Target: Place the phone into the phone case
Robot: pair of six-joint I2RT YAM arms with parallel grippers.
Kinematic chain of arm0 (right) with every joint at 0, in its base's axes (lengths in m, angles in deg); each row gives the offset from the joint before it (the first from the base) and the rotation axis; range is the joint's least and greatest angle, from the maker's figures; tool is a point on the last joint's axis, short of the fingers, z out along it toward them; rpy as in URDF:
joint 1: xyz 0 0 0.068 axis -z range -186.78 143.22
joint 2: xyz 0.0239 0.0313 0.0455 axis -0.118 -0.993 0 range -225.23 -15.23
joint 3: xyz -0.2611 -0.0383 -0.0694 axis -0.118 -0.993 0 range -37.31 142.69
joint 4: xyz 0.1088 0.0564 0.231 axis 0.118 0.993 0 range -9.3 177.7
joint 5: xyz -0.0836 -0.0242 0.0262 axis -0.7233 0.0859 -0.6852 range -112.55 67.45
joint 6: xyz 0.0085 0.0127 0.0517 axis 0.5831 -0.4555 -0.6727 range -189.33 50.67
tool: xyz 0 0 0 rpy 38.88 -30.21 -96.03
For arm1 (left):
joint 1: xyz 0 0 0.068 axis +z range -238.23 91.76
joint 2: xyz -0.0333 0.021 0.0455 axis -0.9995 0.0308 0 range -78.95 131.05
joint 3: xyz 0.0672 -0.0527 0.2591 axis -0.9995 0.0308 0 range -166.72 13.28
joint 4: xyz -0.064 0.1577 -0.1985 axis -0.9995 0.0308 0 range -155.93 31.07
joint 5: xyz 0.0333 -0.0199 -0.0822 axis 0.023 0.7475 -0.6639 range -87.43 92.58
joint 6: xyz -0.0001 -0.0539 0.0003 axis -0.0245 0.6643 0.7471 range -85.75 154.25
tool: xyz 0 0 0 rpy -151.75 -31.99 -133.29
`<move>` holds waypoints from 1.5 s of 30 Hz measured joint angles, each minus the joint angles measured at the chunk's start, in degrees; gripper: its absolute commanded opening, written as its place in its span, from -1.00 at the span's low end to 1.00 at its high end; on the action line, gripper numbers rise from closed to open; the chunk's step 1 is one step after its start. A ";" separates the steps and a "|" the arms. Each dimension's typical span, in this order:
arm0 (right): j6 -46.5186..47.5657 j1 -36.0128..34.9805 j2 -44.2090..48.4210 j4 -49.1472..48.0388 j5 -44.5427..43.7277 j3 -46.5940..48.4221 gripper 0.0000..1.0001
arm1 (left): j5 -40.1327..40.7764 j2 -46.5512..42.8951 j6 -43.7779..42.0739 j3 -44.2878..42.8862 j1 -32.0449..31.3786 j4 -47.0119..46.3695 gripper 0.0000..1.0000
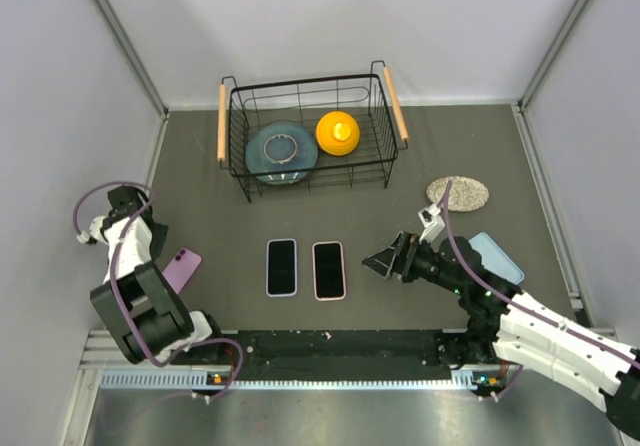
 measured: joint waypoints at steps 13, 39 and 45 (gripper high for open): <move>1.11 0.02 2.16 7.28 -2.40 0.02 0.71 | 5.60 7.54 -0.04 -0.28 0.07 -1.09 0.21; 1.33 0.04 8.31 11.10 -4.37 0.00 0.70 | -0.85 2.60 7.02 6.25 -8.68 12.02 0.65; 1.86 0.04 7.30 11.10 -4.39 0.00 0.70 | 0.74 -7.69 7.82 7.23 -14.36 14.97 0.52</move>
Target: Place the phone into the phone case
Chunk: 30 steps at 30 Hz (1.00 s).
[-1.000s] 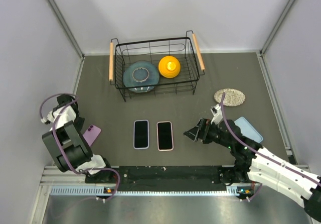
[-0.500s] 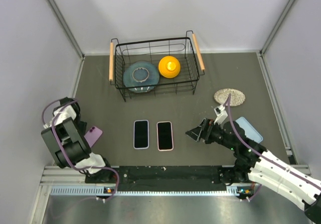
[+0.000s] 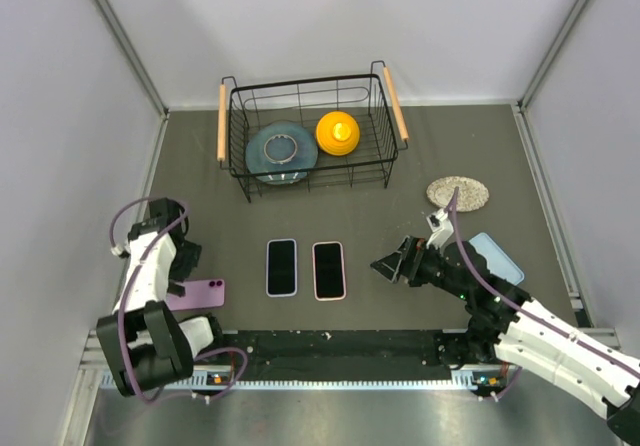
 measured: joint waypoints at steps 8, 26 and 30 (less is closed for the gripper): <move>0.00 0.00 -0.96 -0.02 0.07 0.00 0.70 | 2.01 -3.56 5.38 1.55 2.58 5.11 -1.00; 0.46 0.00 -0.76 0.11 0.02 -0.02 0.71 | 4.96 12.22 17.14 -4.39 11.32 14.32 -1.00; 0.48 0.00 -0.66 0.76 0.00 -0.02 0.71 | 7.10 15.04 17.40 -5.57 17.25 14.12 -1.00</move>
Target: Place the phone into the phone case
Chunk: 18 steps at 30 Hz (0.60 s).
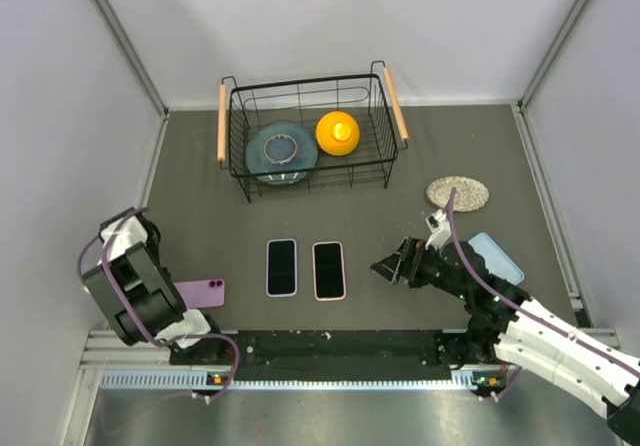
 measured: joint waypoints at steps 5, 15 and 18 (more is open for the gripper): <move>0.37 0.00 0.24 0.52 -0.02 0.00 0.72 | 1.64 0.55 -0.87 0.13 5.42 -1.81 -1.00; 1.01 0.00 0.24 0.90 -0.24 0.00 0.72 | 2.27 2.25 -4.20 1.84 11.85 -6.51 -1.00; 1.01 0.00 0.24 0.90 -0.28 0.00 0.73 | 1.77 3.52 -4.87 2.78 11.85 -7.34 -1.00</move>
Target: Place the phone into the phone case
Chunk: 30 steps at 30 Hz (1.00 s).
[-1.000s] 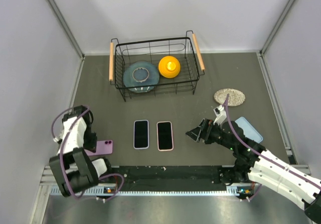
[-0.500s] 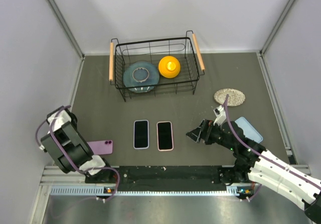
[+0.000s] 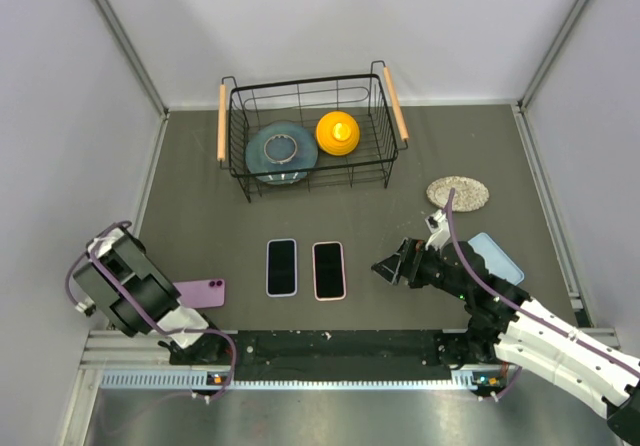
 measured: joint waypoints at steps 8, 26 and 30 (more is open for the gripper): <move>0.04 0.00 0.00 0.00 -0.02 0.00 0.73 | -3.10 1.70 -2.78 0.13 -0.04 -2.08 -1.00; 2.36 0.00 -3.26 0.07 0.42 1.22 0.78 | -15.76 5.92 -16.09 -3.45 -12.63 -5.03 -1.00; 2.91 0.00 -8.20 -0.52 1.51 3.45 0.77 | -22.62 5.90 -21.29 -5.53 -19.54 -10.73 -1.00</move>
